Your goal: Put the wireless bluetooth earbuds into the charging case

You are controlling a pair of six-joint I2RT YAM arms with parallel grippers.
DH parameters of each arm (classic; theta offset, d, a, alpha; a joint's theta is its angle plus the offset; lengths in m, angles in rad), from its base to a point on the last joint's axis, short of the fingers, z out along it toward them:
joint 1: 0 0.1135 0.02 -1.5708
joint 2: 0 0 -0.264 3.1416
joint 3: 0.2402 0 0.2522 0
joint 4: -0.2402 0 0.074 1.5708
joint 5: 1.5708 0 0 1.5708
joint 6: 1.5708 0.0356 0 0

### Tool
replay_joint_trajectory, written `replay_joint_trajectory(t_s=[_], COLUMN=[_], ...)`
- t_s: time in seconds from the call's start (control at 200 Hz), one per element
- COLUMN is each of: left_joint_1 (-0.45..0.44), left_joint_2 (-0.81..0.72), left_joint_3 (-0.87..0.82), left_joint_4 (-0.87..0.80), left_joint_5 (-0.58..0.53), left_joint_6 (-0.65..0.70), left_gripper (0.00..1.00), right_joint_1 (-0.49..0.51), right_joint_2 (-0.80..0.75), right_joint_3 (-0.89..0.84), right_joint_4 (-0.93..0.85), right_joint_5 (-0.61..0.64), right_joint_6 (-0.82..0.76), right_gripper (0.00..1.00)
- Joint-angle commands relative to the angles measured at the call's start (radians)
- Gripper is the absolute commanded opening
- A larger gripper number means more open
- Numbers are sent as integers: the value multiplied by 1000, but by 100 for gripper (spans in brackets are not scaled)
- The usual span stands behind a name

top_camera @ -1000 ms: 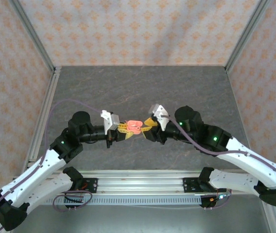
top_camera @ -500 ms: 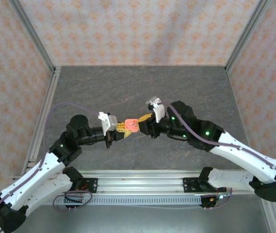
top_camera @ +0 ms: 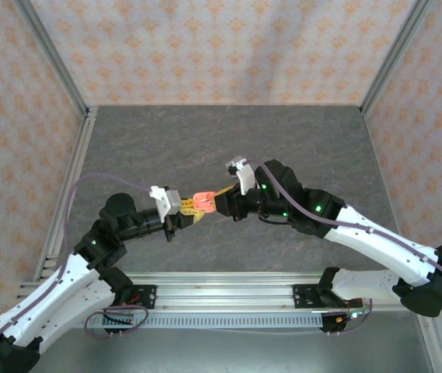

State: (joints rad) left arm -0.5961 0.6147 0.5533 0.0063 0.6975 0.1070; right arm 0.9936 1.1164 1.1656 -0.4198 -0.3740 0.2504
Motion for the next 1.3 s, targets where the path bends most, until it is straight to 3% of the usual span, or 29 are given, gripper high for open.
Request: replay_joint_trajectory(t_s=[0.0, 0.165, 0.44, 0.741, 0.996, 1.231, 1.296], left_joint_1=[-7, -7, -7, -7, -7, -7, -7], left_joint_2=[-35, -76, -170, -250, -247, -251, -247], left_joint_3=[-24, -46, -38, -42, -51, -77, -79], left_joint_4=[42, 29, -87, -181, -203, -177, -172], left_joint_5=[-40, -77, -171, -217, -244, -257, -260], left_joint_6=[19, 38, 106, 141, 122, 105, 104], left_gripper=[0, 0, 0, 0, 0, 0, 0], right_joint_1=[-17, -74, -208, -233, -233, -232, -230], right_joint_2=[-25, -37, 109, 472, 845, 997, 1015], right_joint_3=[62, 100, 155, 221, 436, 546, 555], right_joint_4=[7, -5, -221, -161, -195, -219, -216], right_joint_5=[7, 16, 278, 192, 55, 30, 18], right_joint_6=[47, 103, 264, 365, 331, 325, 338], right_gripper=[27, 32, 28, 30, 27, 26, 30])
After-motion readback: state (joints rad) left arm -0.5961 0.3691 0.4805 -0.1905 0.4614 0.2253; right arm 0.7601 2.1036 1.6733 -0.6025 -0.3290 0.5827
